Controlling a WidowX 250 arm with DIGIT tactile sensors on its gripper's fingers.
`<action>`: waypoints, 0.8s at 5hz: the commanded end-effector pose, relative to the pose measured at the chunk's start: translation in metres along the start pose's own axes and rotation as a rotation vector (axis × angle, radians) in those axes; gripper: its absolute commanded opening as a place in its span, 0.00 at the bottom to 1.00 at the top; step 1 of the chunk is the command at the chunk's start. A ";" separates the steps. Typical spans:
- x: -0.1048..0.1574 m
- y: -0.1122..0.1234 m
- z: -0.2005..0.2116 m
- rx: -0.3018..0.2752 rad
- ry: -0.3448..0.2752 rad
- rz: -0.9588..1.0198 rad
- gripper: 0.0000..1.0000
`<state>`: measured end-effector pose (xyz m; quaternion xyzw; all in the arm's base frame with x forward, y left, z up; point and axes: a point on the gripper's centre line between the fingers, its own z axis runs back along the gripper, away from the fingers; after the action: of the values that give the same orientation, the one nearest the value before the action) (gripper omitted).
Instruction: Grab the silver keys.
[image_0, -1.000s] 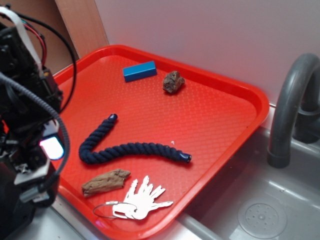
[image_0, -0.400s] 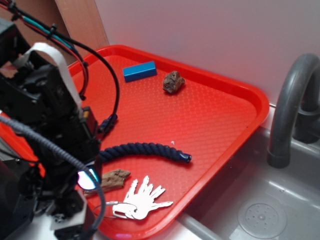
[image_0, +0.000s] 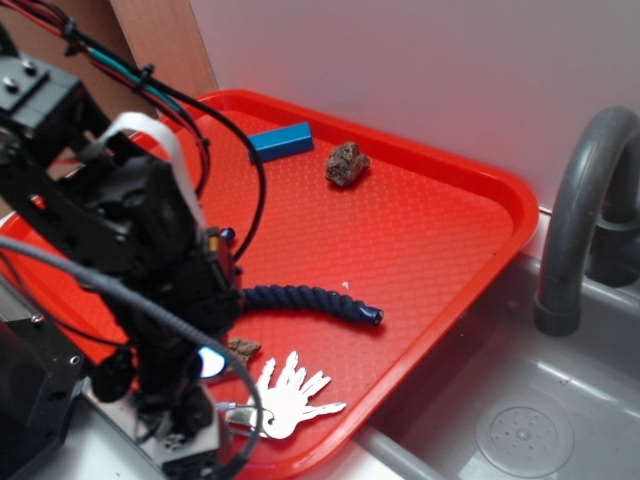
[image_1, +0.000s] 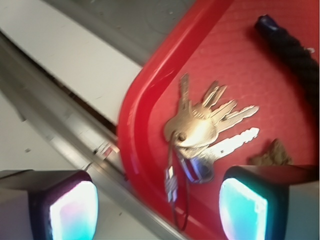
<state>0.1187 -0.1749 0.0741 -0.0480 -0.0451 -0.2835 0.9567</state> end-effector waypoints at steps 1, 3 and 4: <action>0.007 -0.006 -0.006 -0.014 -0.016 -0.029 1.00; 0.007 0.012 -0.020 0.029 0.004 0.015 0.00; 0.007 0.013 -0.016 0.020 0.002 0.008 0.00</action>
<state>0.1334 -0.1651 0.0502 -0.0309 -0.0329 -0.2822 0.9583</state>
